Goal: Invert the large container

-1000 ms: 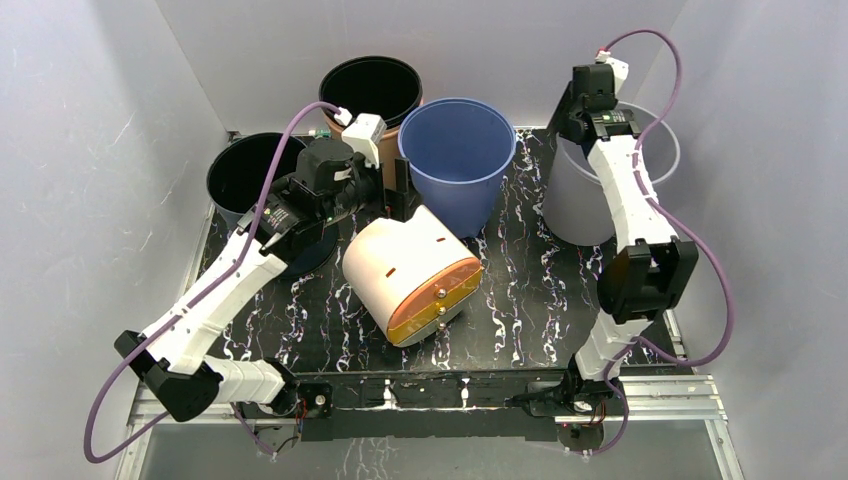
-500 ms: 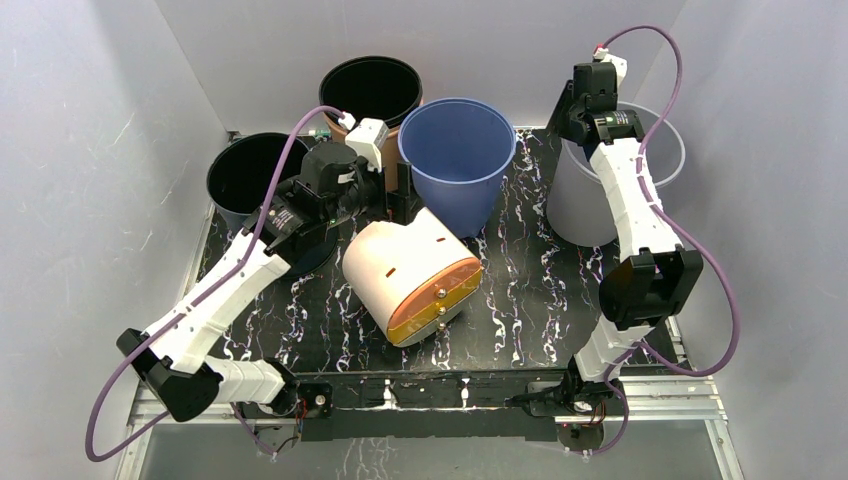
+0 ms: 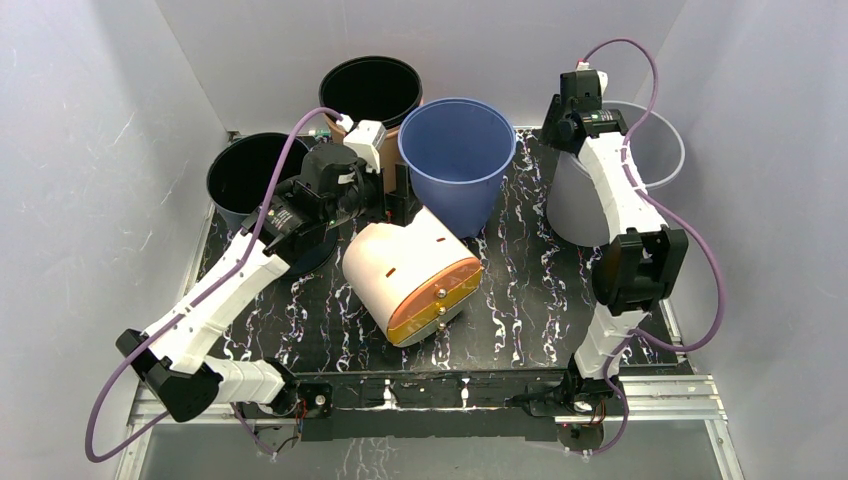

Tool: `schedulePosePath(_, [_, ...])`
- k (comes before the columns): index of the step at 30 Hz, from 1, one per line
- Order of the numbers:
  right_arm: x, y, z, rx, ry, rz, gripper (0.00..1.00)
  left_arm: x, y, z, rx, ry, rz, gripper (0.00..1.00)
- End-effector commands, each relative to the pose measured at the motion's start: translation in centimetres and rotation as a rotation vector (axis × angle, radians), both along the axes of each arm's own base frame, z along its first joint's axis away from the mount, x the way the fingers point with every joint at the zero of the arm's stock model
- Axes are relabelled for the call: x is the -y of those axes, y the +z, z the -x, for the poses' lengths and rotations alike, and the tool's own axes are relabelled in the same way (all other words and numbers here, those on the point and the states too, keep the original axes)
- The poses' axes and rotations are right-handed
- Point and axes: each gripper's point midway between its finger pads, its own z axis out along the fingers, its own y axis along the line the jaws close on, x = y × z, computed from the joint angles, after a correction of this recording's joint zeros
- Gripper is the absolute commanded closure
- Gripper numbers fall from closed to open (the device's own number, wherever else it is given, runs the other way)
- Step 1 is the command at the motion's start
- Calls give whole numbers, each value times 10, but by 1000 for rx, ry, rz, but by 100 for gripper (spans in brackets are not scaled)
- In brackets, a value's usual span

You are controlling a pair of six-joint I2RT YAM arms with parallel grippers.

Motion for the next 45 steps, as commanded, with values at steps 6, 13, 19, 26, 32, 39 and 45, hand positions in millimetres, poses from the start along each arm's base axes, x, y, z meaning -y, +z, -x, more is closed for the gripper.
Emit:
schedulePosePath(6, [-10, 65, -23, 169, 26, -60, 100, -6, 16, 0, 35, 36, 44, 2])
schedulePosePath(13, [-24, 141, -45, 415, 0, -208, 100, -10, 17, 0, 50, 54, 46, 2])
schedulePosePath(19, [-9, 181, -32, 708, -147, -342, 100, -18, 32, 1, 102, 92, 97, 2])
schedulePosePath(26, [5, 96, -4, 567, -309, -386, 100, -25, 30, 4, 105, 105, 76, 2])
schedulePosePath(32, [24, 37, 55, 480, -452, -372, 63, -13, 25, 4, 85, 50, 73, 2])
schedulePosePath(39, [33, 17, 111, 466, -496, -366, 53, 1, 20, -1, 73, 2, 69, 2])
schedulePosePath(45, [31, 14, 130, 443, -440, -328, 50, 4, 21, -2, 75, -15, 62, 2])
